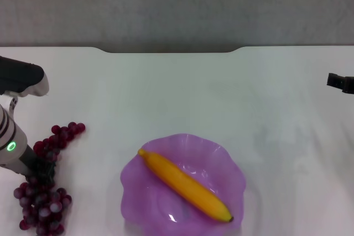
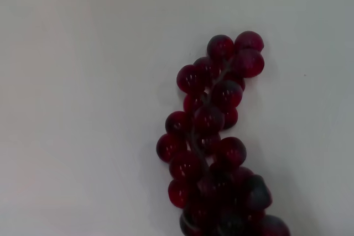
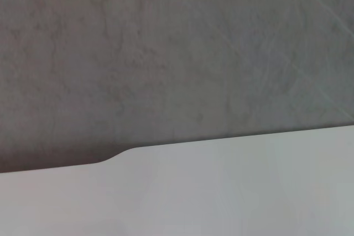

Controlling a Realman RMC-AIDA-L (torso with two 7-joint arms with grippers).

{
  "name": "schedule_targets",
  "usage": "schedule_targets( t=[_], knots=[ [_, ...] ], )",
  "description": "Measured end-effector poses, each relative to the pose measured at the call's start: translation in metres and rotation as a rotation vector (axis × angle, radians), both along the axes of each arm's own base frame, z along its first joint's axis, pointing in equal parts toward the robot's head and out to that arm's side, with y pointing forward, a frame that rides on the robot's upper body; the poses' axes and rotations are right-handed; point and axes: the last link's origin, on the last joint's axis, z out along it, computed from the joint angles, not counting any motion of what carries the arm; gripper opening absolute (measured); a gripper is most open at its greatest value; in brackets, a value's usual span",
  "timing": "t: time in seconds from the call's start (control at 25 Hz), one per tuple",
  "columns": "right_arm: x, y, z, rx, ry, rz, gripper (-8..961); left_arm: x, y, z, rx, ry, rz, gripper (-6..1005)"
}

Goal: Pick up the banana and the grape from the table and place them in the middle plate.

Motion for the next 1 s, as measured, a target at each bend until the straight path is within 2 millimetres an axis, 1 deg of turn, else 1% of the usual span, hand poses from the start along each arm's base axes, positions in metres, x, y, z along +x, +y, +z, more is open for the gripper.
schedule_targets(
  t=[0.24,0.44,0.64,0.8,1.0],
  knots=[
    [0.002,0.000,-0.002,-0.007,-0.003,-0.005,855,0.001,0.001,-0.001,-0.012,0.002,-0.024,330],
    [0.002,0.001,-0.002,-0.009,-0.004,-0.005,854,0.007,0.000,0.005,0.006,-0.002,-0.055,291],
    [0.002,0.000,-0.002,-0.009,-0.004,-0.005,854,0.018,-0.004,0.012,0.013,0.002,-0.104,282],
    [0.002,0.000,-0.002,-0.010,-0.004,-0.006,854,0.023,-0.006,0.017,0.025,0.000,-0.120,275],
    [0.002,0.000,-0.002,-0.010,-0.004,-0.006,854,0.033,-0.009,0.027,0.040,0.000,-0.150,267]
  ],
)
